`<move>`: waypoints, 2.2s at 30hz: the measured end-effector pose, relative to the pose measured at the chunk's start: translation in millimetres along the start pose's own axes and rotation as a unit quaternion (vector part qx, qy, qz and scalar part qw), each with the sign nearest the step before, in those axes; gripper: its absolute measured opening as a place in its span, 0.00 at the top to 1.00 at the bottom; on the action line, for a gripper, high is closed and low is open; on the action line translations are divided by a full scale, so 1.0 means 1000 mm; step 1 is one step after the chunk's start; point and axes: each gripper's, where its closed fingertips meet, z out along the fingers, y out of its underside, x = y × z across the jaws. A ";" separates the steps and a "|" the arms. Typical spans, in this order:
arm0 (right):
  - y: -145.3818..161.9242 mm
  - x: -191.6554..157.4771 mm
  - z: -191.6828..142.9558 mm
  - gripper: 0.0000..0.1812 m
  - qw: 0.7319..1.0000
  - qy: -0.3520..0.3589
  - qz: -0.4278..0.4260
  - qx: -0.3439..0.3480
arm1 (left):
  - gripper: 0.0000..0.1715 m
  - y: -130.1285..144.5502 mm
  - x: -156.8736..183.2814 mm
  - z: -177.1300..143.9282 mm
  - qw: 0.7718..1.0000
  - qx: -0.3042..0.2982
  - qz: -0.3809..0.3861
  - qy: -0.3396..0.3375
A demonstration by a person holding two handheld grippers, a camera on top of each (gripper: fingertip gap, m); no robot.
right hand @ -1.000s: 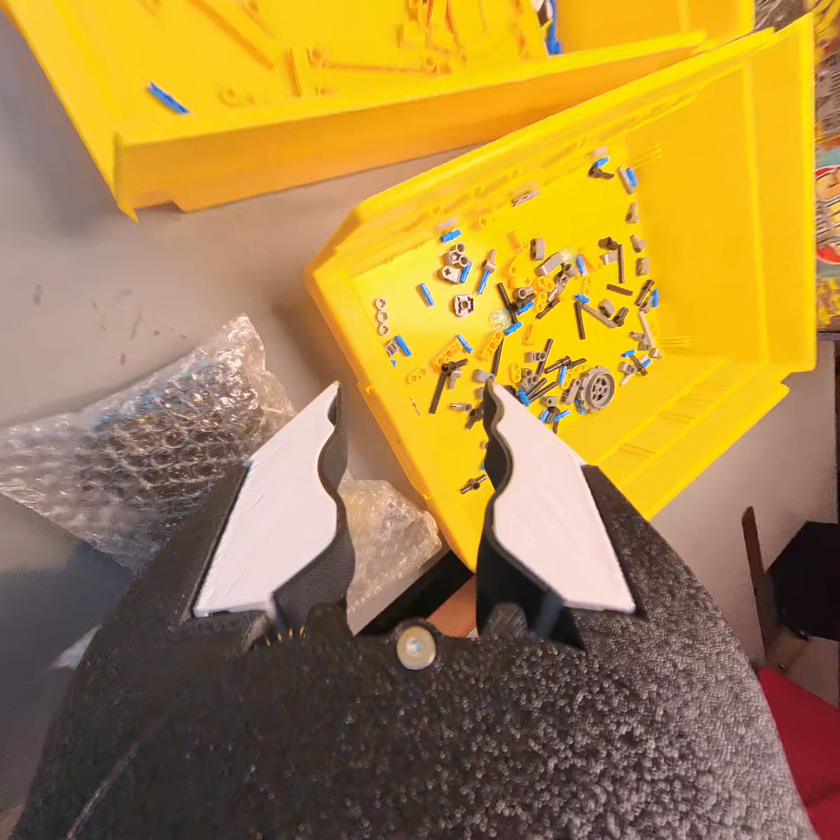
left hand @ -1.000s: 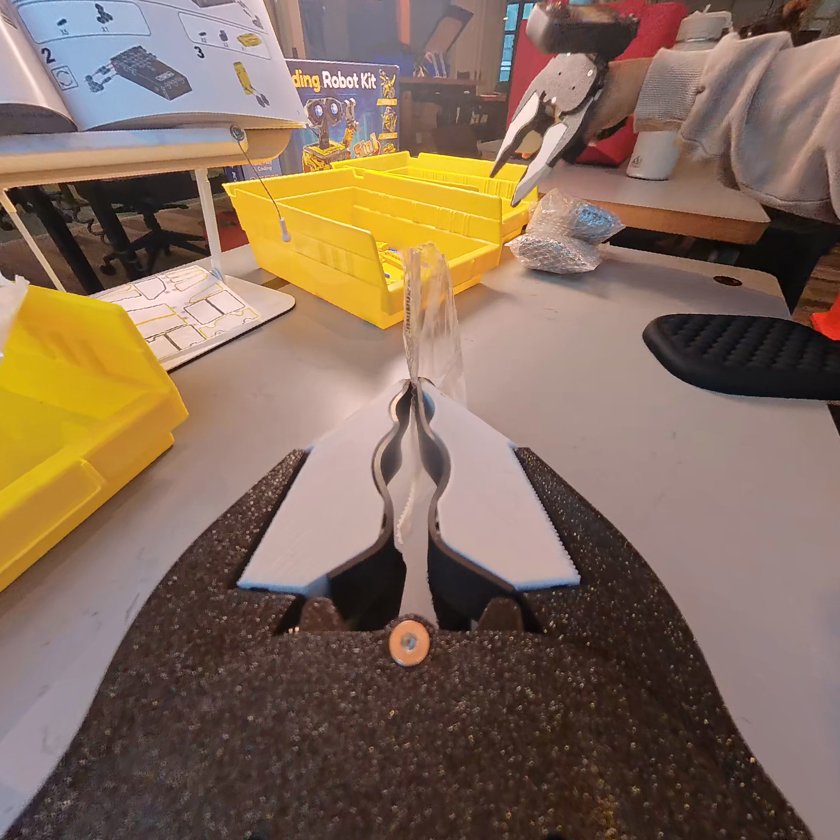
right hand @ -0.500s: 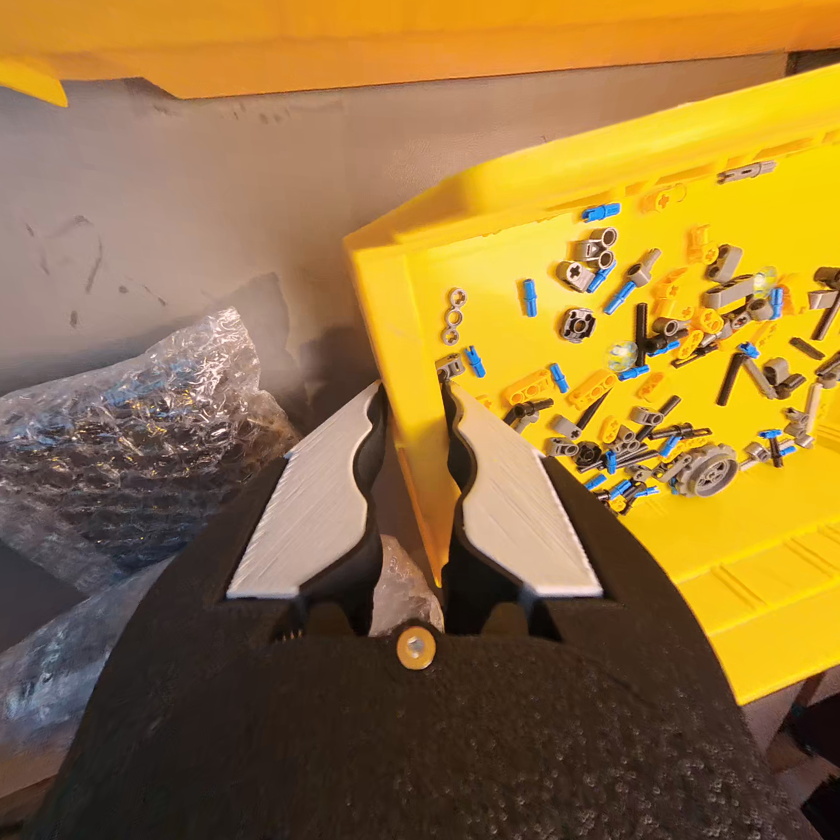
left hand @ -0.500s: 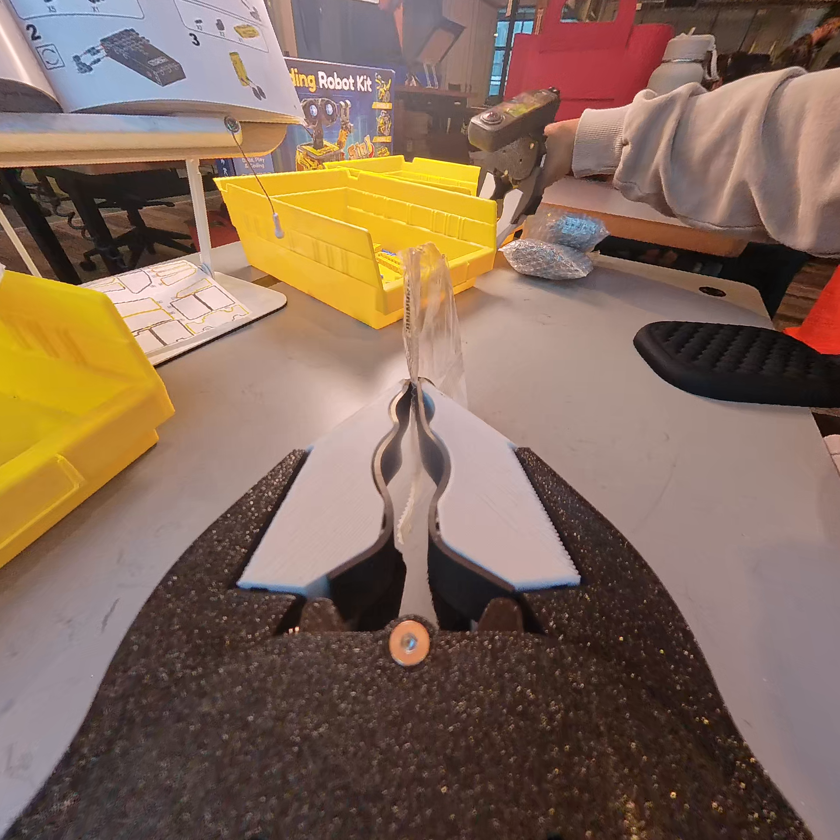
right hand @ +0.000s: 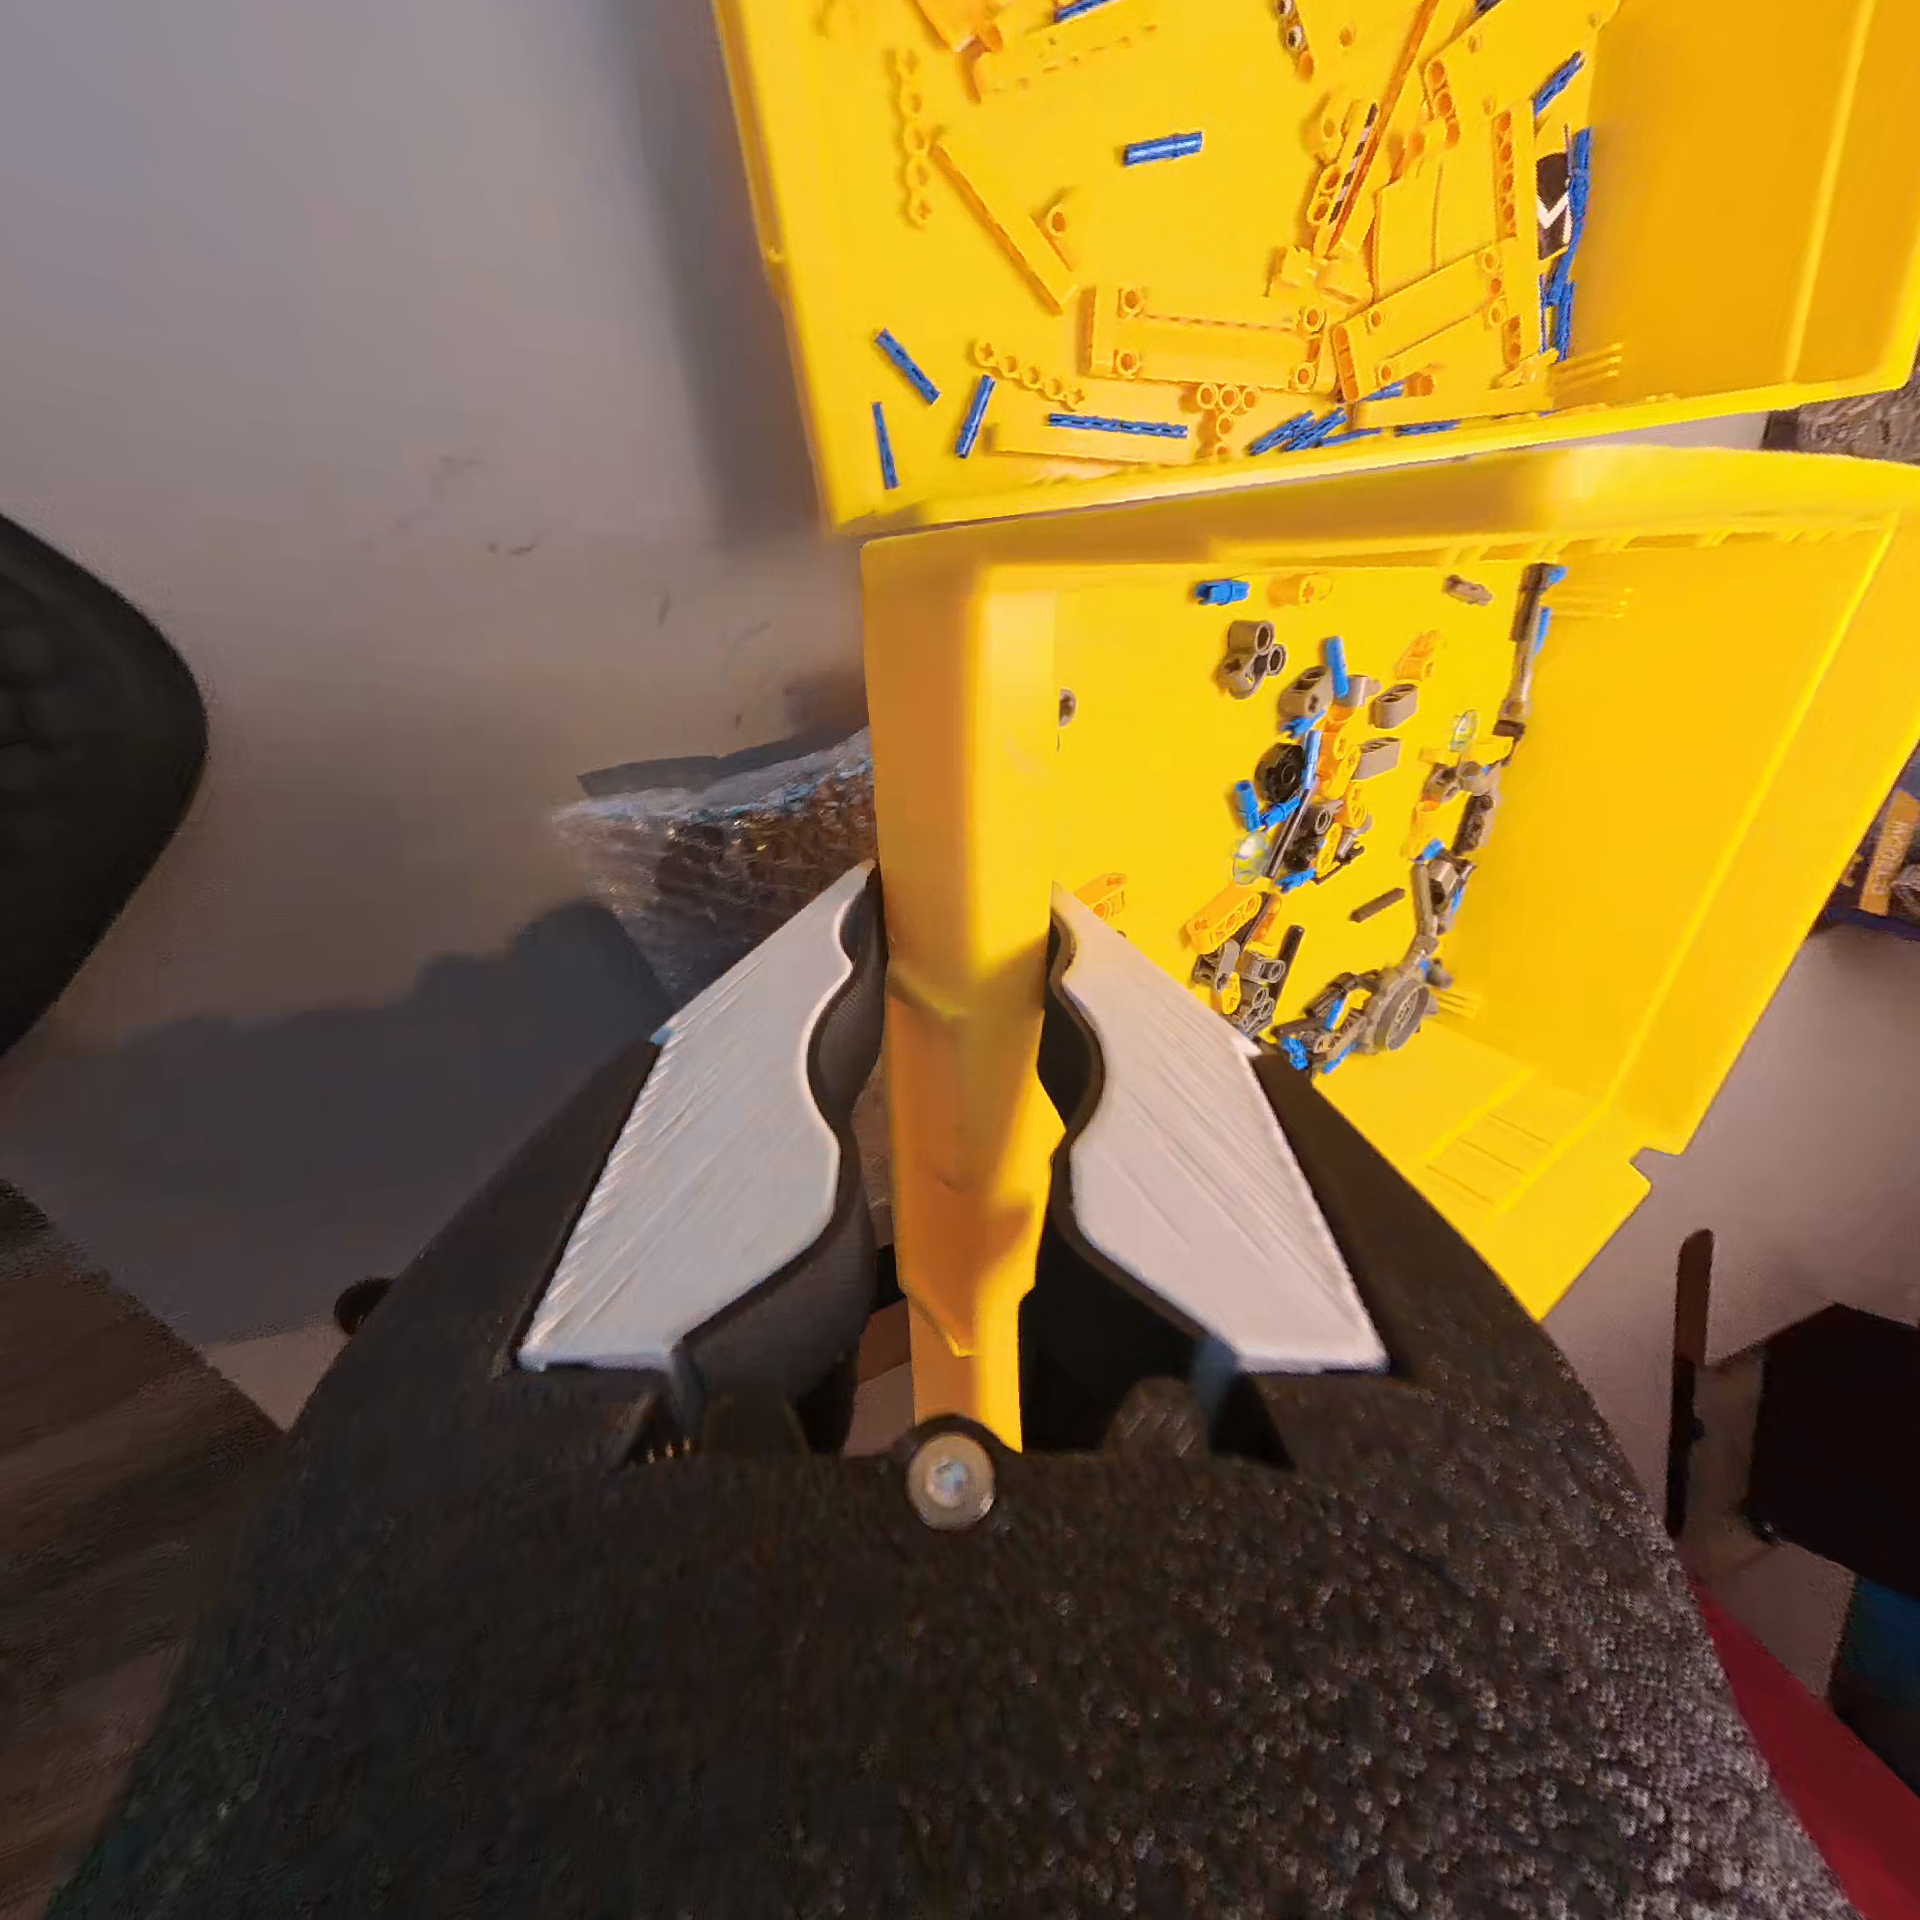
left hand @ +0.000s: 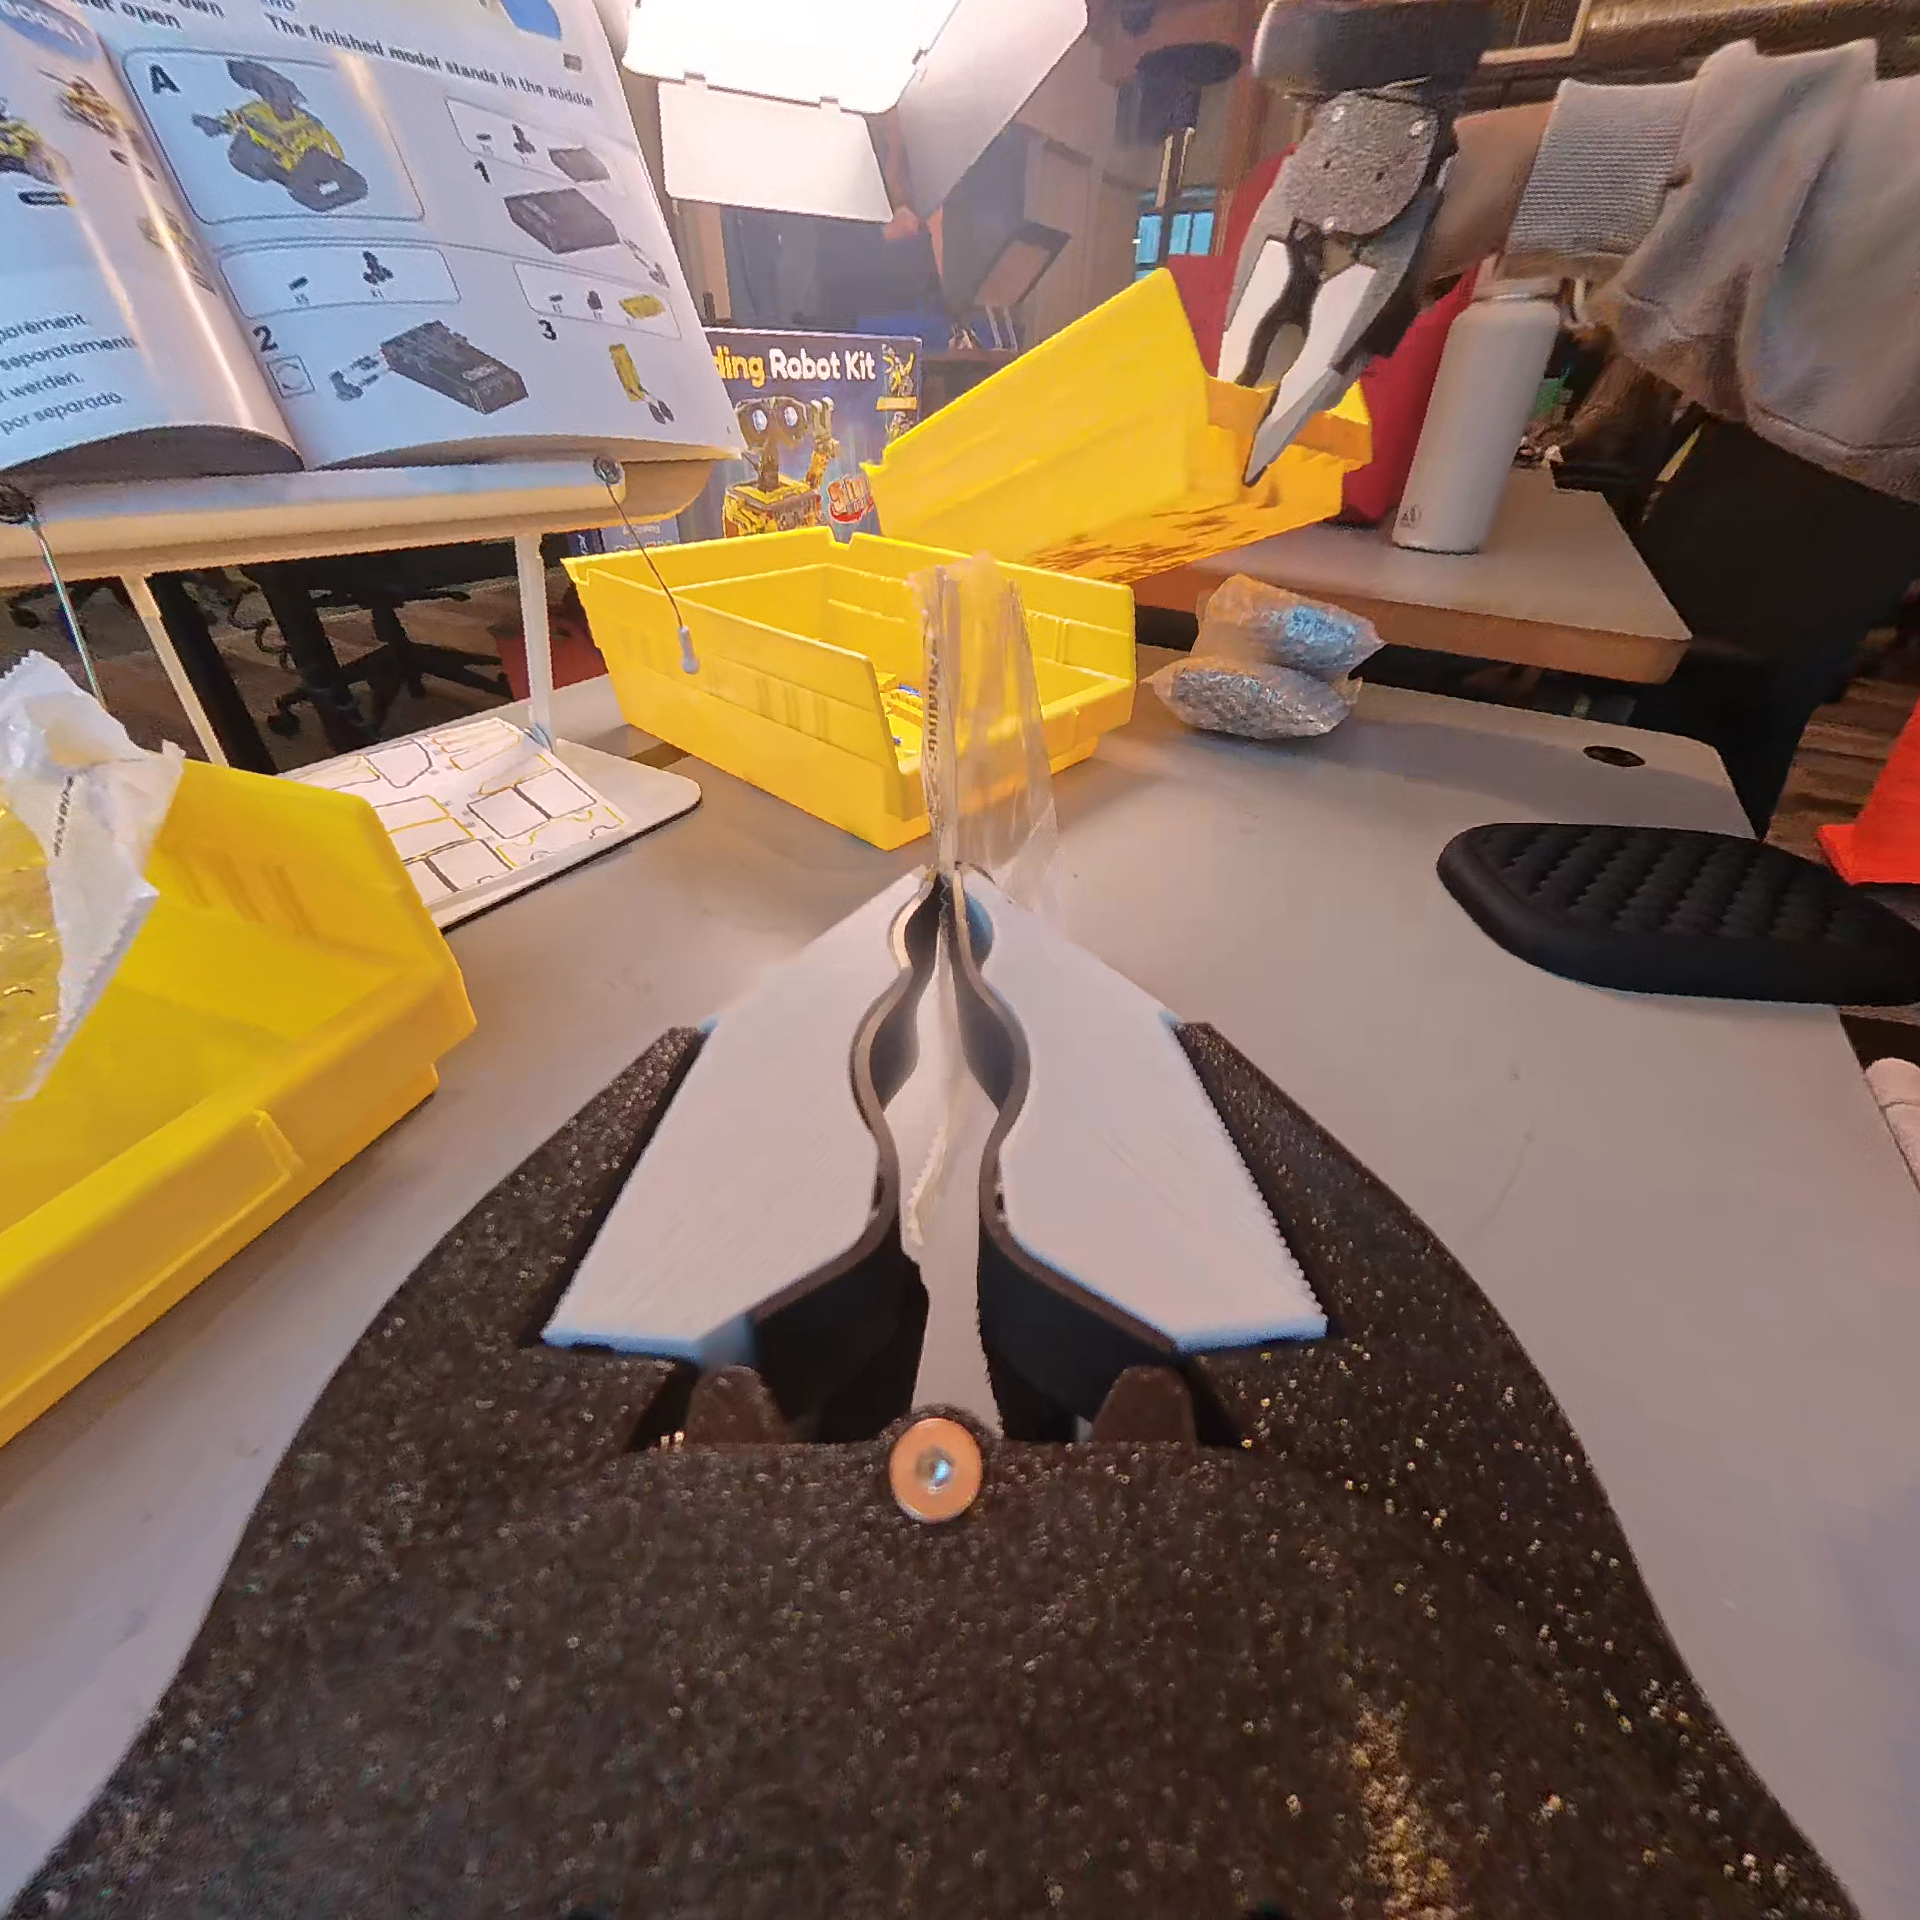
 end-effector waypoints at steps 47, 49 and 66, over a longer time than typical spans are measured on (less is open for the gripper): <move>-0.289 -0.295 0.127 0.74 0.950 0.068 -0.218 0.213 | 1.00 -0.047 -0.059 -0.057 0.978 0.083 0.063 -0.179; -0.293 -0.300 0.097 0.70 0.945 -0.015 -0.156 0.287 | 1.00 -0.046 -0.057 -0.056 0.980 0.082 0.059 -0.173; -0.269 -0.223 -0.044 0.66 0.793 -0.115 -0.013 0.598 | 1.00 -0.086 0.064 -0.007 0.983 0.114 0.022 0.140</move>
